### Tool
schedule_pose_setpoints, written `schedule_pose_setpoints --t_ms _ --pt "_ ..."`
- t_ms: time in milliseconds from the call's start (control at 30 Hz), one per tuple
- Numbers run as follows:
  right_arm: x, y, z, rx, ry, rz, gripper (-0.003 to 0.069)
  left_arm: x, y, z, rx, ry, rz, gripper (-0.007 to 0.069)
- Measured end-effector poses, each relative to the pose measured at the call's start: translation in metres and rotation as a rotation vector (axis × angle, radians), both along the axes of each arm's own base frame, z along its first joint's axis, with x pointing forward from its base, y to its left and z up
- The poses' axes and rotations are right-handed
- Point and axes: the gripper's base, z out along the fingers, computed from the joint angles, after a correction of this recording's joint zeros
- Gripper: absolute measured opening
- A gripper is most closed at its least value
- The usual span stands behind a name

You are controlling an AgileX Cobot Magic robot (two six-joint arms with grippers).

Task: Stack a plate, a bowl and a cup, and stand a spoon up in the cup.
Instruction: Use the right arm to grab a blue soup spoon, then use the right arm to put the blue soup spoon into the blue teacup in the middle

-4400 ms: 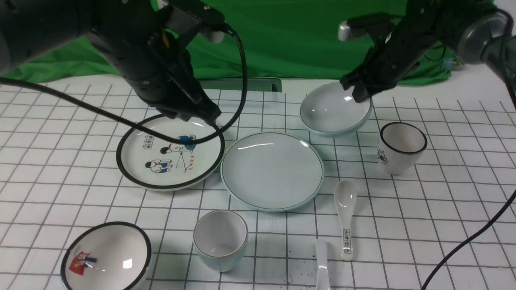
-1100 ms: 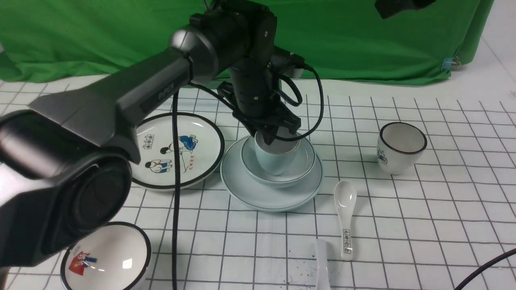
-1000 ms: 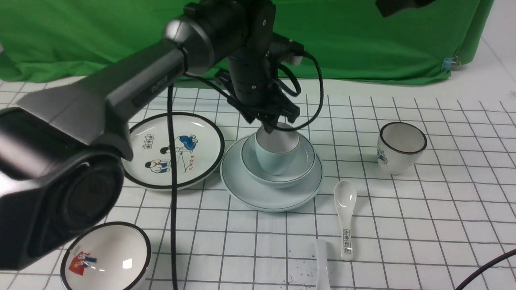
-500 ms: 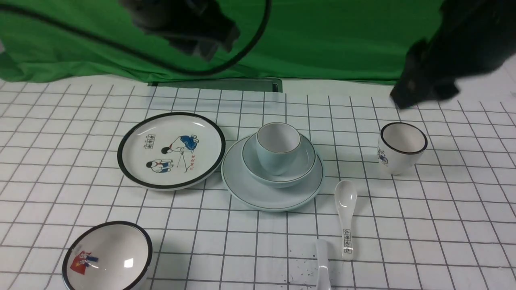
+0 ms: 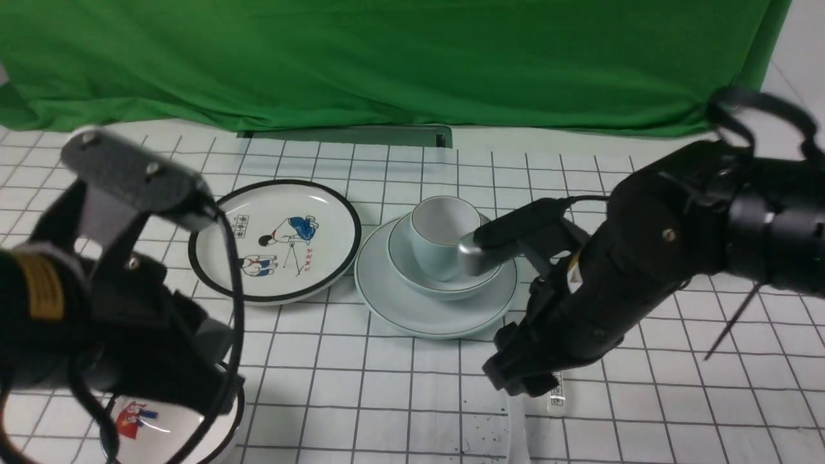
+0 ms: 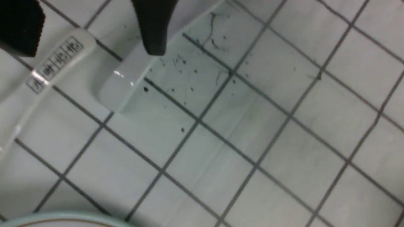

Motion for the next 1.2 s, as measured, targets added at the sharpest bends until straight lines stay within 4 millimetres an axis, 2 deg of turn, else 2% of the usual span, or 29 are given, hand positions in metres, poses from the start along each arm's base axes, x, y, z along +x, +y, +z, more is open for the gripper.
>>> schedule_pose_setpoints --t_ms 33,133,233,467,600,633,667,700,767,867,900,933,1033,1067,1100,1200 --pt "0.001 0.000 -0.002 0.000 0.003 -0.008 0.0505 0.000 0.000 0.000 0.000 0.000 0.000 -0.0037" --pt "0.008 0.005 -0.029 -0.031 0.051 -0.062 0.0517 -0.008 0.004 -0.010 0.006 0.014 0.000 -0.0037" --pt "0.010 0.007 -0.045 -0.059 0.080 -0.086 0.0519 -0.012 0.006 -0.012 0.002 0.017 0.001 -0.0037" --pt "0.014 0.009 -0.055 -0.053 0.080 -0.121 0.0507 -0.012 0.005 -0.010 -0.014 0.001 0.002 -0.0036" --pt "0.014 0.009 -0.055 -0.063 0.083 -0.119 0.0377 -0.012 0.005 -0.010 -0.021 -0.003 0.003 -0.0036" --pt "0.013 0.010 -0.055 -0.064 0.085 -0.108 0.0293 -0.012 0.005 -0.010 -0.021 -0.003 0.003 -0.0036" --pt "0.012 0.010 -0.055 -0.065 0.088 -0.101 0.0270 -0.012 0.005 -0.010 -0.021 -0.003 0.003 -0.0036" --pt "0.011 0.012 -0.055 -0.067 0.091 -0.089 0.0204 -0.012 0.005 -0.010 -0.021 -0.003 0.003 -0.0036" --pt "0.009 0.013 -0.053 -0.063 0.094 -0.073 0.0179 -0.012 0.005 -0.010 -0.021 -0.002 0.003 -0.0036" --pt "0.005 0.015 -0.038 -0.024 0.062 -0.057 0.0184 -0.012 0.005 -0.010 -0.021 -0.002 0.003 -0.0036" --pt "0.005 0.015 -0.027 0.004 0.025 -0.047 0.0184 -0.012 0.005 -0.010 -0.021 -0.002 0.003 -0.0036" --pt "0.007 0.013 -0.002 0.081 -0.073 -0.043 0.0184 -0.012 0.005 -0.010 -0.022 -0.003 0.003 -0.0036" --pt "0.014 0.007 0.042 0.244 -0.290 -0.059 0.0184 -0.012 0.005 -0.010 -0.023 -0.007 0.003 -0.0036" --pt "0.014 0.006 0.045 0.257 -0.308 -0.060 0.0184 -0.012 0.005 -0.010 -0.024 -0.008 0.003 -0.0036" --pt "0.020 0.003 0.066 0.345 -0.435 -0.075 0.0184 -0.011 0.005 -0.009 -0.026 -0.012 0.004 -0.0036" --pt "0.031 -0.002 0.092 0.478 -0.643 -0.099 0.0184 -0.011 0.004 -0.009 -0.032 -0.023 0.004 -0.0036"
